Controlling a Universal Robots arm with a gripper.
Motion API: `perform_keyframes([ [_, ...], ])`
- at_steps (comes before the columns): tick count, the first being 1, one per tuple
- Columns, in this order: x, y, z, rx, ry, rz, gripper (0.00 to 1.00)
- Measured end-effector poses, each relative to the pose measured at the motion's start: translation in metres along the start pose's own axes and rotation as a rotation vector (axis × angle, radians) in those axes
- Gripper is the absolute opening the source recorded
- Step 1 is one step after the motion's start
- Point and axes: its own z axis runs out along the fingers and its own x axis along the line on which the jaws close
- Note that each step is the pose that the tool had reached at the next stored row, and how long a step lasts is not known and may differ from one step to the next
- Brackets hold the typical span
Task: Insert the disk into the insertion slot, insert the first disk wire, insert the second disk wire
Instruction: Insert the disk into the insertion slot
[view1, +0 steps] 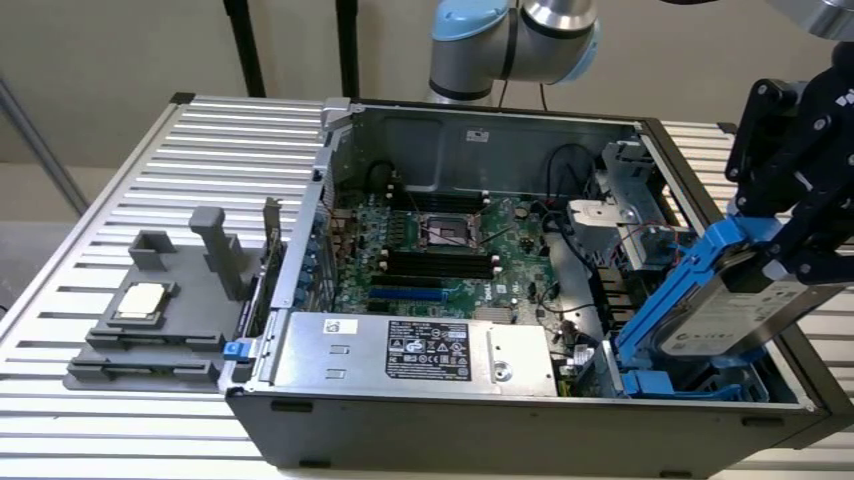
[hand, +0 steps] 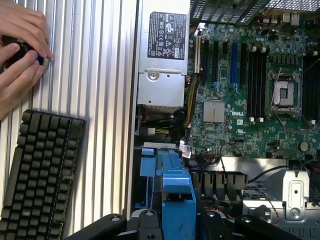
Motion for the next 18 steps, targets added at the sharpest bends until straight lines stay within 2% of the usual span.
perform_keyframes([
  [5, 0.0001, 0.0000, 0.0006, -0.0002, -0.0035, -0.004, 0.32],
  [18, -0.0009, 0.0000, 0.0031, -0.0004, -0.0038, -0.008, 0.32],
])
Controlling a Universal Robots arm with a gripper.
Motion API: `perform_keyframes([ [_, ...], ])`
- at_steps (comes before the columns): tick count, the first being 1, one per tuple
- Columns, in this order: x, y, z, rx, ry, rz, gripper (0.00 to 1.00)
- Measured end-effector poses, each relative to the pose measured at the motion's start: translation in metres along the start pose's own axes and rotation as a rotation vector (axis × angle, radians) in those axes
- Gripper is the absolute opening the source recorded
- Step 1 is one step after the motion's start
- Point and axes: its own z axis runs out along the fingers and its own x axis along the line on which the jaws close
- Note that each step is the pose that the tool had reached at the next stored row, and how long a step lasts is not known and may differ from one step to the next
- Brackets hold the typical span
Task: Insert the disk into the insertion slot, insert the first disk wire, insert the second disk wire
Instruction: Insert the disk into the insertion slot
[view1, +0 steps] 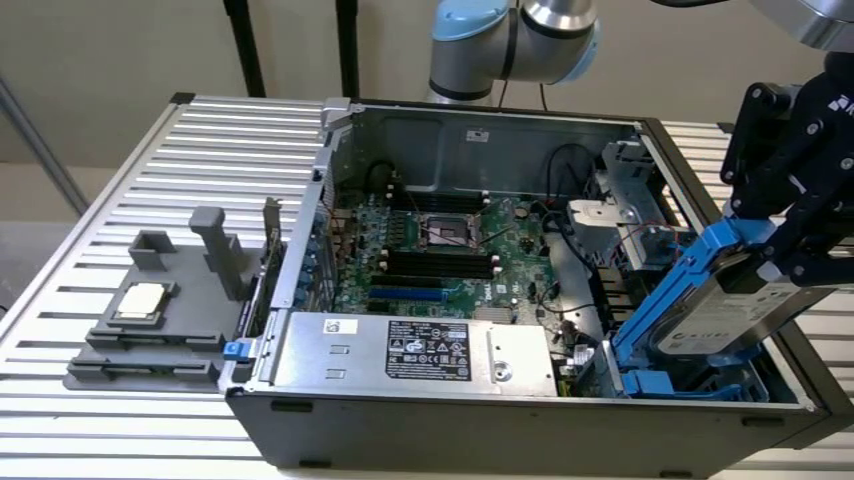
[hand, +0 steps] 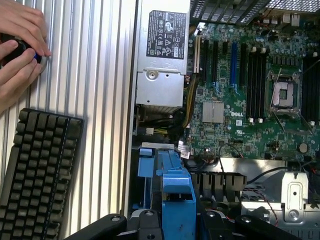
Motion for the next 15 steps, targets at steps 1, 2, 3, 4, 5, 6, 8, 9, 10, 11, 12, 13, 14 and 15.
perform_keyframes([
  [1, 0.0000, 0.0000, 0.0001, 0.0000, -0.0001, 0.000, 0.32],
  [2, -0.0001, 0.0000, 0.0003, 0.0000, -0.0001, 0.000, 0.32],
  [3, -0.0001, 0.0000, 0.0005, 0.0000, -0.0001, 0.000, 0.32],
  [4, -0.0001, 0.0000, 0.0008, 0.0000, 0.0000, 0.000, 0.32],
  [5, 0.0000, 0.0000, 0.0011, 0.0000, 0.0002, 0.000, 0.32],
  [6, 0.0000, 0.0000, 0.0016, 0.0000, 0.0001, 0.000, 0.32],
  [8, 0.0001, -0.0001, 0.0027, -0.0001, 0.0000, 0.000, 0.32],
  [9, 0.0001, -0.0001, 0.0032, 0.0000, 0.0000, 0.000, 0.32],
  [10, 0.0001, -0.0001, 0.0036, 0.0000, 0.0001, 0.000, 0.32],
  [11, 0.0002, -0.0001, 0.0040, 0.0000, 0.0001, 0.000, 0.32],
  [12, 0.0002, -0.0001, 0.0043, 0.0000, 0.0001, 0.000, 0.32],
  [13, 0.0002, -0.0001, 0.0047, 0.0000, 0.0000, 0.000, 0.32],
  [14, 0.0002, -0.0001, 0.0050, 0.0000, 0.0001, 0.000, 0.32],
  [15, 0.0003, -0.0002, 0.0054, 0.0000, 0.0001, 0.000, 0.32],
])
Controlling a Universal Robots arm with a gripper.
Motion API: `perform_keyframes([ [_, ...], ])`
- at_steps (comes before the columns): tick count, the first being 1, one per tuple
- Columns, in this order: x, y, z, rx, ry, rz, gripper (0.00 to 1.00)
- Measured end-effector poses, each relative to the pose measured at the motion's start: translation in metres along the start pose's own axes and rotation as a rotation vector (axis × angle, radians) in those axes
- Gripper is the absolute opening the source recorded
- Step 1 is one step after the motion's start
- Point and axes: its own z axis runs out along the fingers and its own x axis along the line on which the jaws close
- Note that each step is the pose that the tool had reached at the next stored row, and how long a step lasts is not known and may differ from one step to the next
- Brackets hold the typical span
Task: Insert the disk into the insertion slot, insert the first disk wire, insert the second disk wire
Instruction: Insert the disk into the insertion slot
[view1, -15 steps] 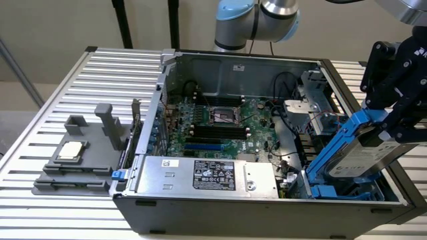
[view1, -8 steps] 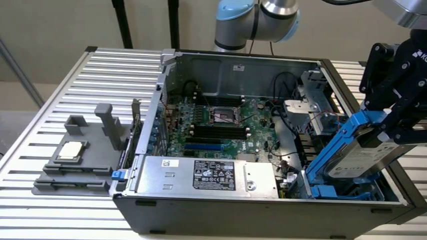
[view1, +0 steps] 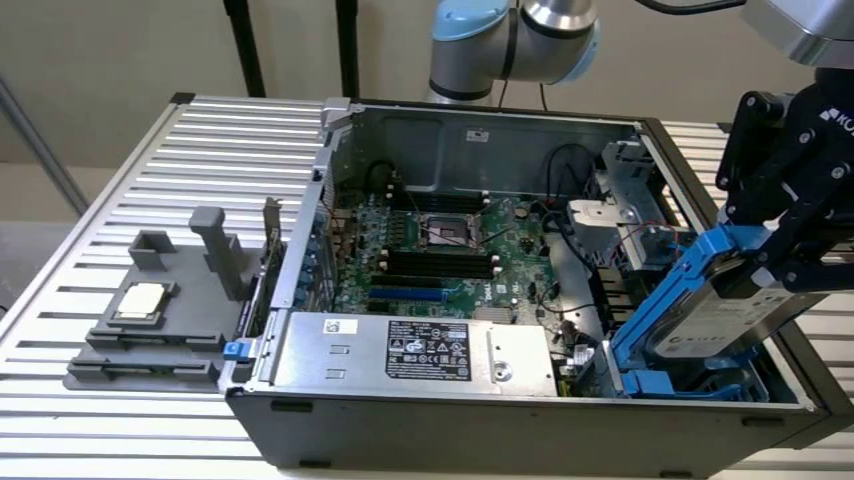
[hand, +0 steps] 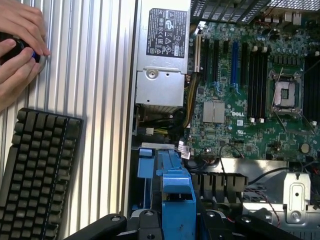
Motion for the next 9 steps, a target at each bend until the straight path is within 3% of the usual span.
perform_keyframes([
  [9, 0.0004, -0.0002, 0.0067, 0.0002, -0.0036, 0.000, 0.32],
])
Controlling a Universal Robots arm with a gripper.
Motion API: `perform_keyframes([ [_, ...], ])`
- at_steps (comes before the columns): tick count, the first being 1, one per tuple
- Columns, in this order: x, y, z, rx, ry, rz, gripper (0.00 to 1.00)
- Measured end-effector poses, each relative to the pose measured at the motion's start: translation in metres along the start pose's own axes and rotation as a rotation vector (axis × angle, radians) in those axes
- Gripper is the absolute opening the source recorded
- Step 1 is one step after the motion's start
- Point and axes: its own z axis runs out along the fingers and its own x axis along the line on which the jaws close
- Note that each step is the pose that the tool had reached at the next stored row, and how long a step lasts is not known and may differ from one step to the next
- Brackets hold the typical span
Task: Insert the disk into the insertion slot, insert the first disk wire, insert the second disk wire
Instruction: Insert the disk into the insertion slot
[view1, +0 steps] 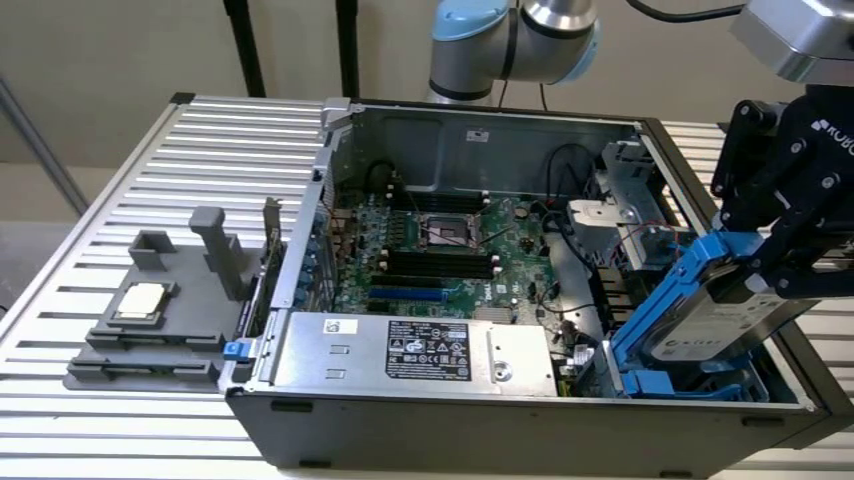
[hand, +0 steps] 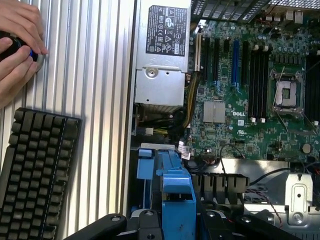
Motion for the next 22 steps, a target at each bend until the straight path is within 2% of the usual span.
perform_keyframes([
  [9, 0.001, -0.0002, 0.0075, 0.0002, -0.0092, -0.001, 0.32],
  [22, 0.001, -0.0005, 0.0205, 0.0007, -0.0287, -0.003, 0.32],
])
